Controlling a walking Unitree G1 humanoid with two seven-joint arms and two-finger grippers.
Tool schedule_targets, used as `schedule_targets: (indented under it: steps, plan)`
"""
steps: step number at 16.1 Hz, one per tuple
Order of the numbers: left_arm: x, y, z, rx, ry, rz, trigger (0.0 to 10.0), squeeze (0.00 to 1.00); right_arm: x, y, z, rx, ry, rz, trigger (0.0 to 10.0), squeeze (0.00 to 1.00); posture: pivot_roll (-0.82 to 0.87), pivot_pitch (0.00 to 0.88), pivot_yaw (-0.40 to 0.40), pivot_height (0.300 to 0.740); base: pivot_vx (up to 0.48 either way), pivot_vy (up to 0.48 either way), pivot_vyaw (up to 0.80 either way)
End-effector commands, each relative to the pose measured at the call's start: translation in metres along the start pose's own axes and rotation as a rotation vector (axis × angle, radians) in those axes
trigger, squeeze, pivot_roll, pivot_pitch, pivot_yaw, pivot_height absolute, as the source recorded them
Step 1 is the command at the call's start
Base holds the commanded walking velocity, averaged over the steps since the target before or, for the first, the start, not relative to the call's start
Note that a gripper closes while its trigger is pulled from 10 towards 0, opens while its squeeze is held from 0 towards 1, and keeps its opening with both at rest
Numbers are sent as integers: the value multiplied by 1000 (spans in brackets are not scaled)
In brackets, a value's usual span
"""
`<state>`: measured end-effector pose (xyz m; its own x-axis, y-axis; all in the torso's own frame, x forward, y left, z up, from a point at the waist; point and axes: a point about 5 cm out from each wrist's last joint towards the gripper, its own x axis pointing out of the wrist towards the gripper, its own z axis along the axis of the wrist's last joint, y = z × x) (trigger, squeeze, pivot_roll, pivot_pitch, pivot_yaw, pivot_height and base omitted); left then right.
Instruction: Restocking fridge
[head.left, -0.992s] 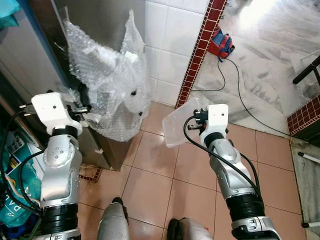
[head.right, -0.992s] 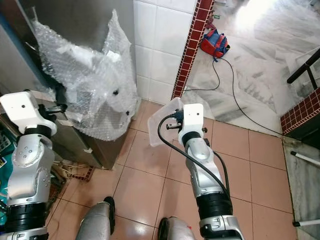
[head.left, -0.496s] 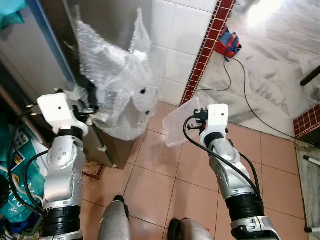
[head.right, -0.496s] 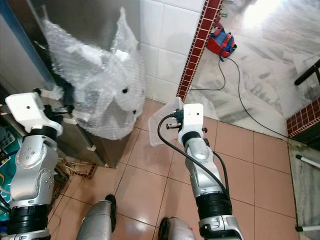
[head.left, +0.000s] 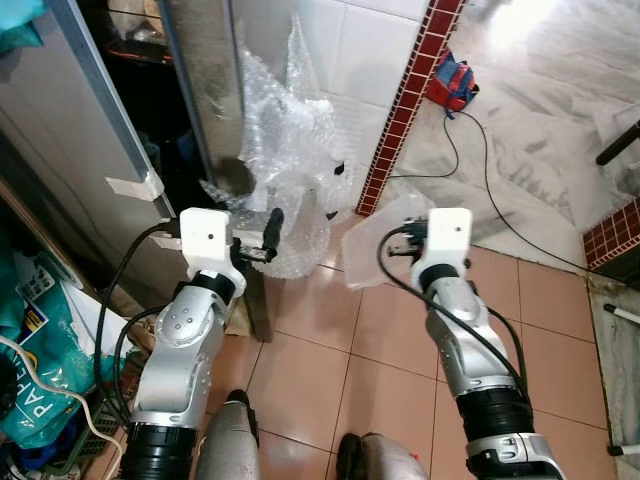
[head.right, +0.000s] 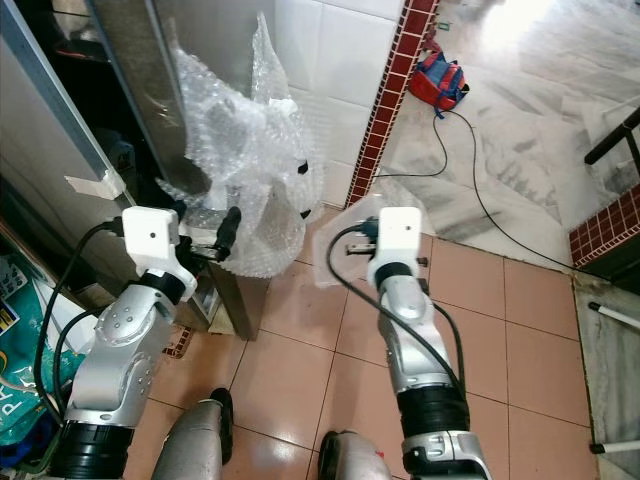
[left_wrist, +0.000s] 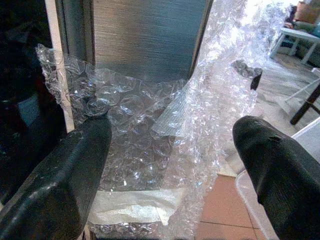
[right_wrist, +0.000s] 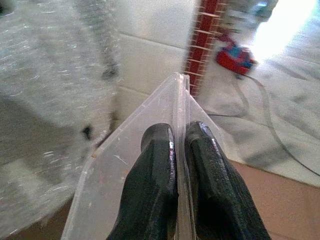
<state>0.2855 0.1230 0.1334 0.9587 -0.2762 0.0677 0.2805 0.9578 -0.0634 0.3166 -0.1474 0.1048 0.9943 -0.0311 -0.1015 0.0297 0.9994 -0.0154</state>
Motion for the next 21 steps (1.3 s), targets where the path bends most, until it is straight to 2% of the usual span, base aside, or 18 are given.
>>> schedule_targets:
  steps: [1,4,6,11,17,21]
  plan:
    - [4,-4,-2,10,19,-31,10000,0,-2,-12,-3,-16,14,-59,10000,0,97,159,-80,740,0,0,-500]
    - [7,-9,-1,15,21,-82,10000,0,-4,-17,-8,-39,30,-93,10000,0,95,158,-77,740,0,0,-763]
    - [12,-21,-1,32,14,-156,10000,0,-5,-21,-10,-43,39,-139,10000,0,92,154,-73,740,0,0,-756]
    - [14,-25,-1,36,7,-173,10000,0,-7,-26,-11,-54,35,-167,10000,0,88,151,-66,740,0,0,-695]
    - [17,-31,-3,62,11,-202,10000,0,-7,-22,-10,-57,30,-165,10000,0,90,147,-62,740,0,0,0]
    - [17,-29,-4,91,7,-193,10000,0,-7,-22,-11,-55,30,-168,10000,0,86,139,-59,740,186,0,0]
